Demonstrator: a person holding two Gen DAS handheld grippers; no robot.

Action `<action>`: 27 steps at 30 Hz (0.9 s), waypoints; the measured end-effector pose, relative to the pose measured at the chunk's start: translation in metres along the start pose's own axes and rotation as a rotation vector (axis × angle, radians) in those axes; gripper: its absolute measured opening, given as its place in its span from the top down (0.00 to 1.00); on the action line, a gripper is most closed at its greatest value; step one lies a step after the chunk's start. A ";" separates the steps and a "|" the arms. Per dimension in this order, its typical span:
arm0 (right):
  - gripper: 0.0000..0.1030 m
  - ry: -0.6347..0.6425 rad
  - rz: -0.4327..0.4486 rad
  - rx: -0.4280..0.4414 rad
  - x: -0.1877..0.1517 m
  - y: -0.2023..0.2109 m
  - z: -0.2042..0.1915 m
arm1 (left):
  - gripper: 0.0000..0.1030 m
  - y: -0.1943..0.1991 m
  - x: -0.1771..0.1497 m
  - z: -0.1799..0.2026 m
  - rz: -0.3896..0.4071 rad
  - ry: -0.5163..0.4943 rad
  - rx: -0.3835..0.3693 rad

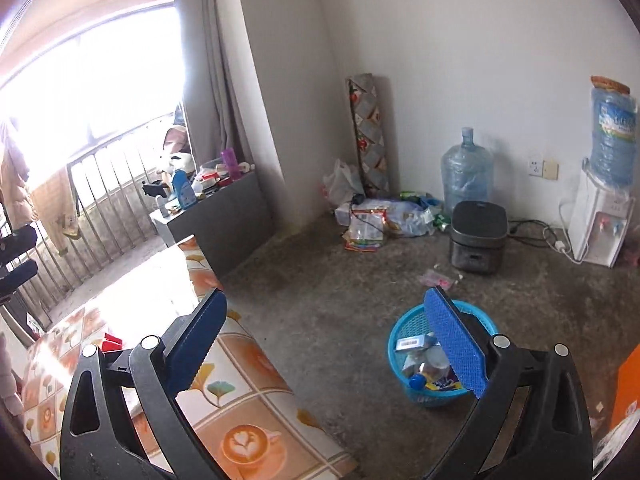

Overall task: Collect trash
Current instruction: 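Open both tools over the blue wastebasket to drop the box and bottle, then move both open tools back over the red wrapper and white tissue, then grasp the red wrapper with the left tool while the right tool grasps the white tissue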

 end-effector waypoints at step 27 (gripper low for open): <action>0.29 0.125 -0.561 0.365 -0.106 -0.043 -0.162 | 0.12 -0.021 -0.104 -0.126 -0.338 0.028 0.181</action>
Point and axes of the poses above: each gripper's, at about its wrist camera, not at the fingertips, and y roughly against the way its jaws point, z to its right, x to its top, the point moved 6 cm from there along -y, roughly the way its jaws point, and after that the axes turned 6 degrees about -x, right-handed, at the moved point
